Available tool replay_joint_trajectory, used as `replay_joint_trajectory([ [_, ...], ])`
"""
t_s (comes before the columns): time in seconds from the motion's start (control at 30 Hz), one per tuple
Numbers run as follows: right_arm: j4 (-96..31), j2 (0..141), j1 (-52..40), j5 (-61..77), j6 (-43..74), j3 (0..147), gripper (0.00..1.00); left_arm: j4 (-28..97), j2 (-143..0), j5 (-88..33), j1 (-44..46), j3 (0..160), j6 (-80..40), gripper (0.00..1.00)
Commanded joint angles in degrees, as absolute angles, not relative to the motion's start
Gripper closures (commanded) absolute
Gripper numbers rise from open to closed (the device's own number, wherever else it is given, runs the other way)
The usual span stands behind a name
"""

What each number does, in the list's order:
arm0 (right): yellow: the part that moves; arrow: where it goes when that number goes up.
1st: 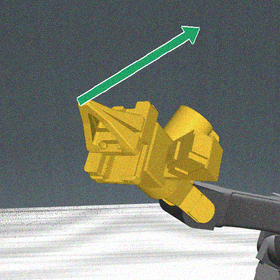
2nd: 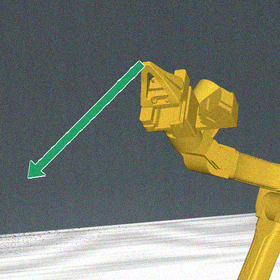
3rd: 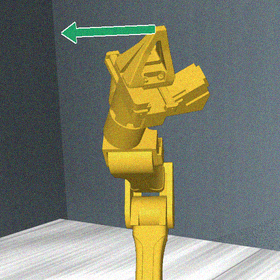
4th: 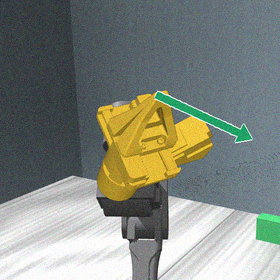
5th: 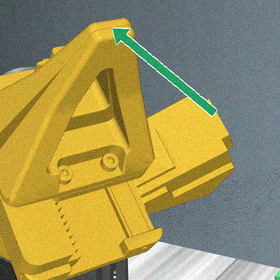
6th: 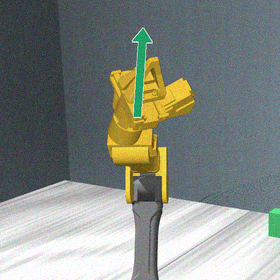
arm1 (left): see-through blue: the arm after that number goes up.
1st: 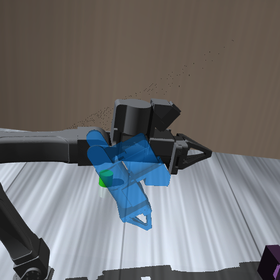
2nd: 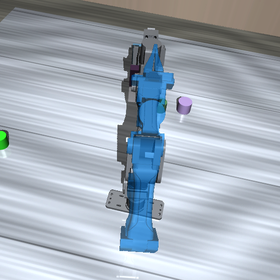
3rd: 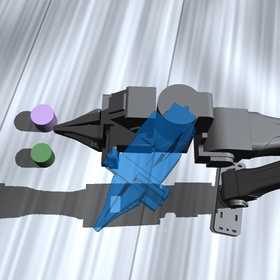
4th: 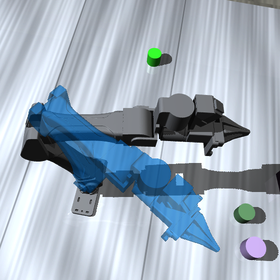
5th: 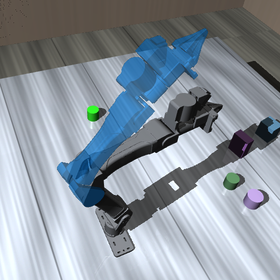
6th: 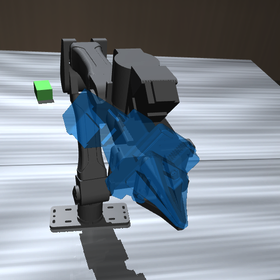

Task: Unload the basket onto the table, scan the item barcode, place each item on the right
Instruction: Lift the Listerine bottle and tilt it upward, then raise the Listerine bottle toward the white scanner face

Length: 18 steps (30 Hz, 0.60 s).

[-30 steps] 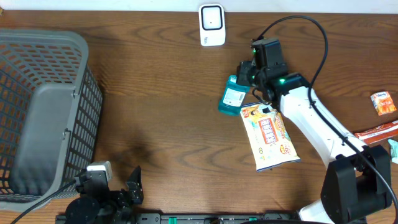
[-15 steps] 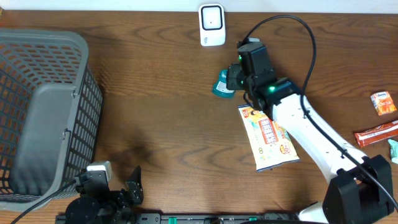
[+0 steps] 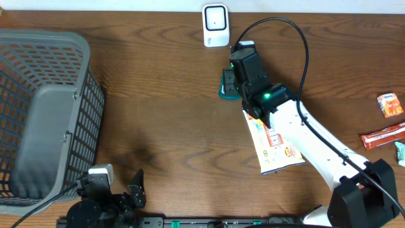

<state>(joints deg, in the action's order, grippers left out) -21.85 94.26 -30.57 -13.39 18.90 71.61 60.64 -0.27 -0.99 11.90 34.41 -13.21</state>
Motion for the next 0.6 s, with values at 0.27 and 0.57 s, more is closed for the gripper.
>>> replay_joint_trajectory([
  [0.27,-21.8,89.7,-30.1,-4.5,9.8,72.3,0.03,60.6,-0.3,-0.9,12.1,34.6,-12.3,0.01],
  [0.57,-29.1,91.3,-23.4,14.7,-17.8,72.3,0.01,60.6,-0.3,-0.9,12.1,34.6,-12.3,0.01],
])
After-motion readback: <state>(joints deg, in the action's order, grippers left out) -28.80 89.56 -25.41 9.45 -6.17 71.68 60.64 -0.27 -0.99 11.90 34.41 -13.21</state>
